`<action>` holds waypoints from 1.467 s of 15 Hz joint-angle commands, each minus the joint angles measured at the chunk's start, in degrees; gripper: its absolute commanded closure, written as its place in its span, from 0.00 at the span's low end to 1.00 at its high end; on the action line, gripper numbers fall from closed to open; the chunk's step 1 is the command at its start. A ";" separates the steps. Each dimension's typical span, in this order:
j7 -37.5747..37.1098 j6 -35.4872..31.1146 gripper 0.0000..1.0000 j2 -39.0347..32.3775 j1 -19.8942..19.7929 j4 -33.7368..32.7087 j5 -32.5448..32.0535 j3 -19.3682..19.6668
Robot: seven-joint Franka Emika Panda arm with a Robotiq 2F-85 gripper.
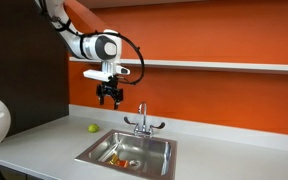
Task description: Remove the orange packet from the sink and put it on the left side of the counter
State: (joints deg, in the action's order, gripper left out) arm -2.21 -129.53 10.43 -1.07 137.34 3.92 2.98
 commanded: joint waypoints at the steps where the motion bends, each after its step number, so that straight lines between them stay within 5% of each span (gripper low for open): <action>1: 1.23 -6.10 0.00 -8.60 -1.81 -2.08 -1.04 1.18; 11: 3.44 -14.25 0.00 -28.03 -3.27 -6.76 1.06 1.42; 22: 3.14 -15.39 0.00 -38.59 -3.39 -10.07 1.24 -0.37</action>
State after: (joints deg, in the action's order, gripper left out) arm -0.69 -144.15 -25.87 -3.10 128.80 4.20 4.12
